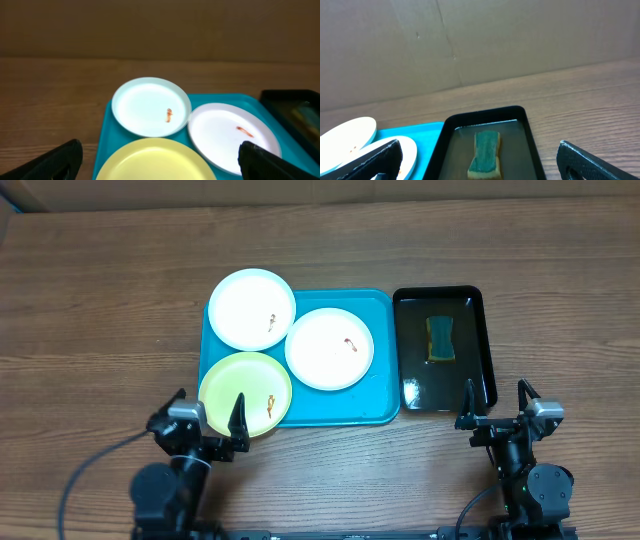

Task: Clean dirty plates on tray and stack at the side
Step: 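Reach the left gripper to the right white plate's rim and grasp it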

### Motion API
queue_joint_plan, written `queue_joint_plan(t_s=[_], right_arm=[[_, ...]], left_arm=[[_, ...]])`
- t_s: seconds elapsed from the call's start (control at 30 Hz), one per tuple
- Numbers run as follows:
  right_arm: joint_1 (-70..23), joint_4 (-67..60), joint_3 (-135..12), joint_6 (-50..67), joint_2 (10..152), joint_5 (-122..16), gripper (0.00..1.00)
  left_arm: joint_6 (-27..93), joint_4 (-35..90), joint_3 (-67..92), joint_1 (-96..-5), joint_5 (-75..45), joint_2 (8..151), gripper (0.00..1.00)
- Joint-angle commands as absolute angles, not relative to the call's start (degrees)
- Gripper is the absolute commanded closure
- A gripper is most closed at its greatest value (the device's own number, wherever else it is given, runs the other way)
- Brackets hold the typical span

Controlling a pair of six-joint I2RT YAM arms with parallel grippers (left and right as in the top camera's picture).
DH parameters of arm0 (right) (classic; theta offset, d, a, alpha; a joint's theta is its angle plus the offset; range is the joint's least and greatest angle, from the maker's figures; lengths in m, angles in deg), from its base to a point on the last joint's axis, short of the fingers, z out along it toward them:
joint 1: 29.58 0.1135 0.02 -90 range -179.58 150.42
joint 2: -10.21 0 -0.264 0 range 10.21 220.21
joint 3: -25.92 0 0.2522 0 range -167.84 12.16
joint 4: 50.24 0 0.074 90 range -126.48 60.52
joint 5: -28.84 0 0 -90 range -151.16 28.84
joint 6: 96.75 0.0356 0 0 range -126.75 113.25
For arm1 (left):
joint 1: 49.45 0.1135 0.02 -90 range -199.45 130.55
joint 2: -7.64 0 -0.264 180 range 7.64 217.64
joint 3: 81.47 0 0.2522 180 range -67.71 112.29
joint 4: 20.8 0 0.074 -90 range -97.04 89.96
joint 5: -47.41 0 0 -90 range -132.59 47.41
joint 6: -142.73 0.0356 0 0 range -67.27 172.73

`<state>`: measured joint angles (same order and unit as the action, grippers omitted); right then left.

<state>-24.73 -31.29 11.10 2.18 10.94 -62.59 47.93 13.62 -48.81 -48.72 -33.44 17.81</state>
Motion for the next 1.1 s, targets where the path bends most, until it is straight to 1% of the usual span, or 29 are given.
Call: queue_joint_plan(t_s=[0.0,0.17,0.23,0.3,0.43,0.57,0.6,0.63,0.7,0.73,0.77,0.8,0.83,0.93,1.0,1.03,1.07], right_arm=[[-25.1,-31.7,11.7,1.8,10.4,-62.3,0.00],[-25.1,-31.7,11.7,1.8,10.4,-62.3,0.00],[-25.1,-31.7,11.7,1.8,10.4,-62.3,0.00],[-25.1,-31.7,11.7,1.8,10.4,-62.3,0.00],[-25.1,-31.7,11.7,1.8,10.4,-62.3,0.00],[-25.1,-31.7,11.7,1.8,10.4,-62.3,0.00],[-25.1,-31.7,11.7,1.8,10.4,-62.3,0.00],[-25.1,-31.7,11.7,1.8,10.4,-62.3,0.00],[-25.1,-31.7,11.7,1.8,10.4,-62.3,0.00],[-25.1,-31.7,11.7,1.8,10.4,-62.3,0.00],[-25.1,-31.7,11.7,1.8,10.4,-62.3,0.00],[-25.1,-31.7,11.7,1.8,10.4,-62.3,0.00],[-25.1,-31.7,11.7,1.8,10.4,-62.3,0.00],[-25.1,-31.7,11.7,1.8,10.4,-62.3,0.00],[-25.1,-31.7,11.7,1.8,10.4,-62.3,0.00],[-25.1,-31.7,11.7,1.8,10.4,-62.3,0.00],[-25.1,-31.7,11.7,1.8,10.4,-62.3,0.00]], left_arm=[[46.5,17.1,-36.3,-48.7,-27.1,28.1,0.00],[46.9,36.3,-13.0,-48.7,-17.9,51.1,0.00],[48.1,51.9,1.4,-48.9,-16.0,64.4,0.00],[48.0,60.9,10.3,-48.9,-16.0,73.4,0.00],[48.0,71.3,21.5,-48.9,-15.8,87.9,0.00],[48.0,73.0,22.4,-49.3,-13.4,97.4,0.00],[48.0,72.9,22.4,-49.4,-13.4,99.3,0.06],[48.0,72.8,22.4,-50.0,-13.7,101.7,0.27],[48.0,72.7,22.3,-51.9,-14.9,104.7,0.55],[47.6,72.0,22.1,-53.3,-16.3,106.2,0.59],[46.8,71.0,21.9,-54.7,-17.6,107.3,0.68],[45.6,69.8,21.6,-56.1,-19.1,108.4,0.81],[44.1,68.1,21.4,-57.9,-20.9,109.7,0.83],[40.0,64.1,21.4,-62.7,-26.5,113.1,0.82],[37.7,61.9,21.4,-65.1,-30.6,115.1,0.58],[36.4,61.1,21.4,-66.1,-32.6,116.1,0.49],[35.7,60.4,21.4,-66.7,-34.1,116.9,0.45]])
